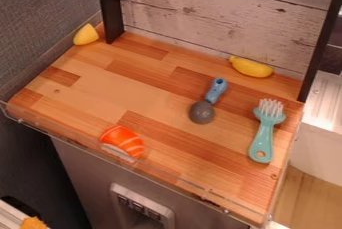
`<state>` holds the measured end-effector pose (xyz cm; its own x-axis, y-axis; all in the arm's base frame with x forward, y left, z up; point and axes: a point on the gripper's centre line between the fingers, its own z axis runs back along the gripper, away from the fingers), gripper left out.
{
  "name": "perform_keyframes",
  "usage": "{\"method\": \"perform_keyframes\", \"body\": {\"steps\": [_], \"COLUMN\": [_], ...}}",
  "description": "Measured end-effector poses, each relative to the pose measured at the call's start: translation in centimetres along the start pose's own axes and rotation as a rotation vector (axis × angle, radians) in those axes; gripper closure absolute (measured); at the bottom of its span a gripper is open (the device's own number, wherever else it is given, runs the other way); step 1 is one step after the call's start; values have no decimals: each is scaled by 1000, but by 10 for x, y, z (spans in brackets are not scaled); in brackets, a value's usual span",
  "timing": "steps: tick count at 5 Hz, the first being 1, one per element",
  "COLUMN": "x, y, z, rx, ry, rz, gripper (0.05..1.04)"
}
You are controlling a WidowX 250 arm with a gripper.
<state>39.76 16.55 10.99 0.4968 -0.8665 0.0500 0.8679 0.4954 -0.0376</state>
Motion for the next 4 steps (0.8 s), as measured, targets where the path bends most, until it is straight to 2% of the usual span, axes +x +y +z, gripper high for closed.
{"method": "perform_keyframes", "body": {"steps": [1, 2, 3, 4], "x": [-3, -10, -19, -23], "y": [0, -1, -12, -20], "z": [-1, -7, -18, -10], "rx": [0, 5, -11, 0], "ry": [9, 33, 68, 81], "rz": [1, 66, 257, 390], "gripper": [1018, 1018, 992, 836]}}
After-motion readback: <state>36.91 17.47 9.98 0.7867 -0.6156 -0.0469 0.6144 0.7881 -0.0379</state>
